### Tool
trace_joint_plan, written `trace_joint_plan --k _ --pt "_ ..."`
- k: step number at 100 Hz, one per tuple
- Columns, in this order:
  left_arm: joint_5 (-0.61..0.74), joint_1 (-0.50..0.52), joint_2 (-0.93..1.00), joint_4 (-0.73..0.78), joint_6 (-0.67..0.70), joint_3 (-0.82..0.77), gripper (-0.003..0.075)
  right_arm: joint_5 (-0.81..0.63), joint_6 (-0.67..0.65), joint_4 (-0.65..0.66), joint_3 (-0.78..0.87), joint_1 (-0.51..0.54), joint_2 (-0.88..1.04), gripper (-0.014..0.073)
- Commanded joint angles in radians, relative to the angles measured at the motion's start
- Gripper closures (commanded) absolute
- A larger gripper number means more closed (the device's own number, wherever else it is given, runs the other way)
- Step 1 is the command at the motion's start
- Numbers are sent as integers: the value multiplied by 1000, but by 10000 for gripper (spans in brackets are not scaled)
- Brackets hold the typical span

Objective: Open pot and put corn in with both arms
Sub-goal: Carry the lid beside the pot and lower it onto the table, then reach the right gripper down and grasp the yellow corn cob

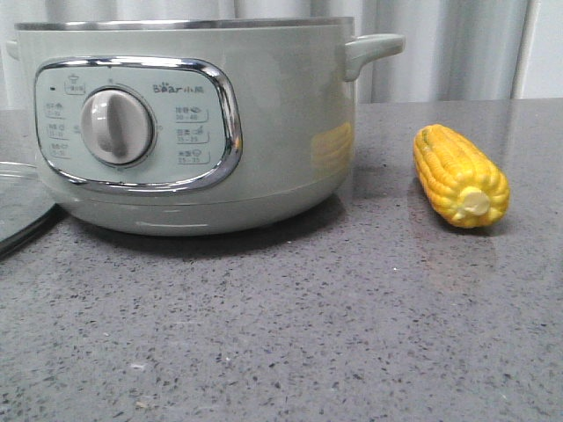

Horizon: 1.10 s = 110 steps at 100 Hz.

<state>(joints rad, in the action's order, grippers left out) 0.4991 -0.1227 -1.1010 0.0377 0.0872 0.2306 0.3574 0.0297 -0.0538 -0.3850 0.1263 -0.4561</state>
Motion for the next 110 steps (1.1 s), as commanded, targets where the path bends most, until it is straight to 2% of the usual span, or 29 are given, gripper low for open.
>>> trace_joint_plan --k 1,8,13,30,39,62,77,97,110 --pt "55 -12 -1 11 -3 30 741 -80 6 -2 -27 3 -11 667" --pt "59 -12 -1 11 -3 30 733 -80 6 -2 -27 3 -11 667" --pt "62 -12 -1 11 -3 30 700 -80 6 -2 -27 3 -11 667" --pt "64 -12 -1 11 -3 30 413 -80 6 -2 -27 3 -11 667" --pt "71 -12 -1 11 -3 30 342 -80 6 -2 -27 3 -11 667" --pt "117 -12 2 11 -3 32 337 -70 6 -2 -27 3 -11 667" --pt "124 -12 43 11 -3 32 299 -68 6 -2 -27 3 -11 667" --pt "120 -12 157 7 -3 32 297 -65 6 -2 -29 -1 -11 667" --pt "71 -12 249 7 -3 34 285 -52 6 -2 -41 -1 -11 667"
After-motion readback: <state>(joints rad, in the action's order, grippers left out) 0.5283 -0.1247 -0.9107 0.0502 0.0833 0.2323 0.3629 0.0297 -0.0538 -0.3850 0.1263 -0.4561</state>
